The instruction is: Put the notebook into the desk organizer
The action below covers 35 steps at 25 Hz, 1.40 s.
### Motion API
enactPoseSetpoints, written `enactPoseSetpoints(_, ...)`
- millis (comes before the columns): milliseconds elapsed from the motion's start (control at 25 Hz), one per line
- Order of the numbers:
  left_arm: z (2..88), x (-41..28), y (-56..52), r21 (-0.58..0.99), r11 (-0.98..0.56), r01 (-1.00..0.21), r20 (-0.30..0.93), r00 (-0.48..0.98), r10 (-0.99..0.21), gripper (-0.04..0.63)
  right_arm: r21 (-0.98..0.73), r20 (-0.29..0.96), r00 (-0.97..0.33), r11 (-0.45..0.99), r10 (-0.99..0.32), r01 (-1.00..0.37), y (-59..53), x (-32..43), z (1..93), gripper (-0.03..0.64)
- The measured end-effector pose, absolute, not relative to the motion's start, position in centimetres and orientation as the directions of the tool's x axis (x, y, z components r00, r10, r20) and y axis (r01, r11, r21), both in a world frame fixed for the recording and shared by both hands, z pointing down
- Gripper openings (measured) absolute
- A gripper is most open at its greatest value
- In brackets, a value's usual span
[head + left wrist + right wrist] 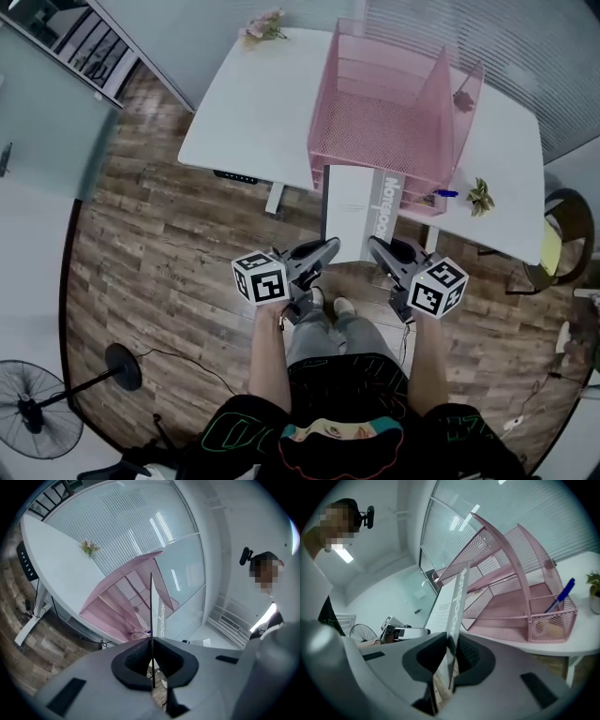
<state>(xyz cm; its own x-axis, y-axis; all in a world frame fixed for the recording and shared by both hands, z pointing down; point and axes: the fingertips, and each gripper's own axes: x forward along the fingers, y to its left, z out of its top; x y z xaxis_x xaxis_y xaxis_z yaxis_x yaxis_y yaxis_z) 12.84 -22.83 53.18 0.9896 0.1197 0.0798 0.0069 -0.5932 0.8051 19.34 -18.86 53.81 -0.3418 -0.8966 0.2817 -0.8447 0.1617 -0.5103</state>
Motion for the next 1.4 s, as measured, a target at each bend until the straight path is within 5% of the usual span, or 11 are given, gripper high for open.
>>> enactPoseSetpoints(760,52.6,16.2,-25.1,0.704,-0.699,0.125,0.108,0.954,0.280,0.148,-0.754,0.204,-0.255,0.015,-0.945,-0.657,-21.1,22.9,51.1,0.014)
enactPoseSetpoints(1200,51.2,16.3,-25.4,0.775,-0.593,0.216,0.018,0.931,0.363,0.021,-0.728,0.166,-0.181,0.003,-0.969,-0.686,-22.7,24.8,49.3,0.015)
enactPoseSetpoints(1400,51.4,17.4,-26.6,0.800,-0.576,0.168,0.027,0.949,0.314,0.006,-0.558,0.268,-0.146,-0.030,-0.952,-0.830,-23.0,25.3,49.8,0.154)
